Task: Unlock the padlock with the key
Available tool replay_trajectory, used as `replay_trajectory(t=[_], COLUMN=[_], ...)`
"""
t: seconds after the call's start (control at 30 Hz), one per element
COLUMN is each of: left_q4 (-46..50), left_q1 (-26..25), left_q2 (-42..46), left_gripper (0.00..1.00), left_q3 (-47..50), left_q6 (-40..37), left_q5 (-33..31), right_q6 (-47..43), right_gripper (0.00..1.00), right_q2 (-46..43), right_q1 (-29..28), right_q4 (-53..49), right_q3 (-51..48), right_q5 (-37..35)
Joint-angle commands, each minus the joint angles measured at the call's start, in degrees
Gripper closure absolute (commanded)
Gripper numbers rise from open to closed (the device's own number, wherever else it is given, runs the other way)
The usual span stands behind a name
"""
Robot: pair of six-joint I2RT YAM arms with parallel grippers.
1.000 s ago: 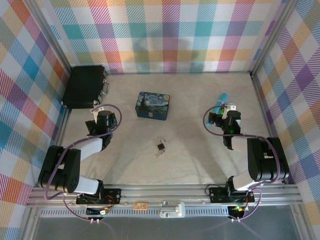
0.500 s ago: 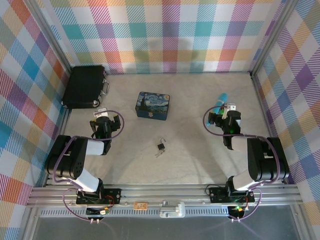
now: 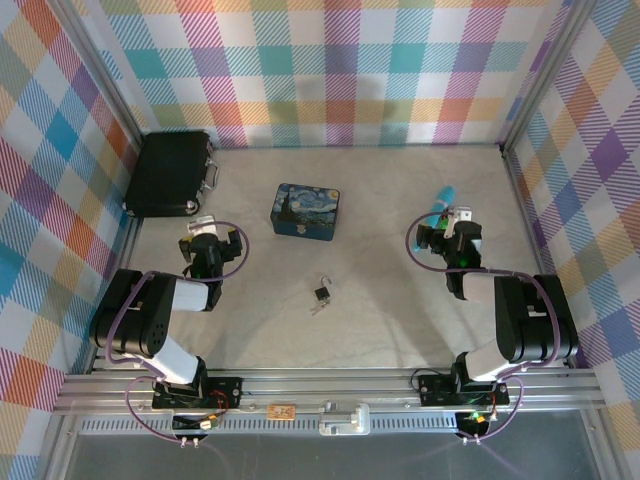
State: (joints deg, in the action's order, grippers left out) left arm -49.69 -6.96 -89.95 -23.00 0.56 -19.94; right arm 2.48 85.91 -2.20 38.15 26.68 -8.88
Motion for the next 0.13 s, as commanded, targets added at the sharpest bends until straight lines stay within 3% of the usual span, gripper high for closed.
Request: replay_trajectory(t=[0.0, 0.1], left_q4=[-1.72, -1.72], left_q1=[0.55, 0.53], left_q2=[-0.40, -0.40], left_gripper=[0.00, 0.00], left_q3=[0.58, 0.58], left_q6=[-0.30, -0.36], left_q5=[0.98, 0.98], right_q6=[-0.37, -0.48], right_gripper=[0.01, 0.01], right_q2=[0.16, -0.15], right_q1=[0.12, 0.10], right_q4=[2.10, 2.94], right_q3=[0.21, -0.47], right_q5=[0.86, 0.98])
